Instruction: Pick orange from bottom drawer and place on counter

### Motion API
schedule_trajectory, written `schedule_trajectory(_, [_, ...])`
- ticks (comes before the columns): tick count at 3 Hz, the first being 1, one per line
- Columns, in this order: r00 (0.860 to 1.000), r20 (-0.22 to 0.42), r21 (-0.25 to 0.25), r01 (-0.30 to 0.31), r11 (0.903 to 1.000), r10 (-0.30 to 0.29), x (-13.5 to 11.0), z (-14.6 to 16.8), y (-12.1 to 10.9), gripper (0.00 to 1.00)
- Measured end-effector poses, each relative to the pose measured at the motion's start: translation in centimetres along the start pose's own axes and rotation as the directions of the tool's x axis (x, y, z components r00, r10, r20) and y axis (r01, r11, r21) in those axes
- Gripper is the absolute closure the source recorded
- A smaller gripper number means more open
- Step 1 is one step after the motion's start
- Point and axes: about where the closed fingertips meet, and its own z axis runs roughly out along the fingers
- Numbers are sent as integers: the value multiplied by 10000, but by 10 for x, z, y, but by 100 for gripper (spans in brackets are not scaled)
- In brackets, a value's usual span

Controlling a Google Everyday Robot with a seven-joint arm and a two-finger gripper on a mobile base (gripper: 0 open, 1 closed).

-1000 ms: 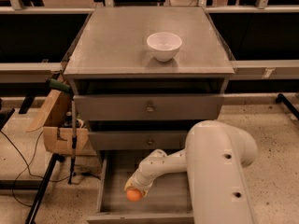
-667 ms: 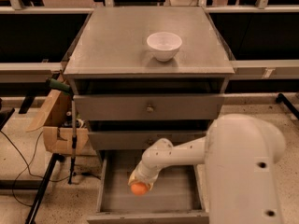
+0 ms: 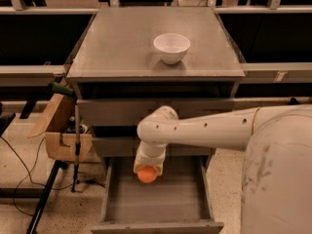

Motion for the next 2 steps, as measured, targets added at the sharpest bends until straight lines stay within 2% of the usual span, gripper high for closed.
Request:
schedule_trajectory(1, [9982, -521, -1192, 247, 9926, -311, 6, -87, -13, 100])
schedule_trajectory(2, [9900, -1413, -2341, -346, 9716, 12, 8, -178, -25, 100])
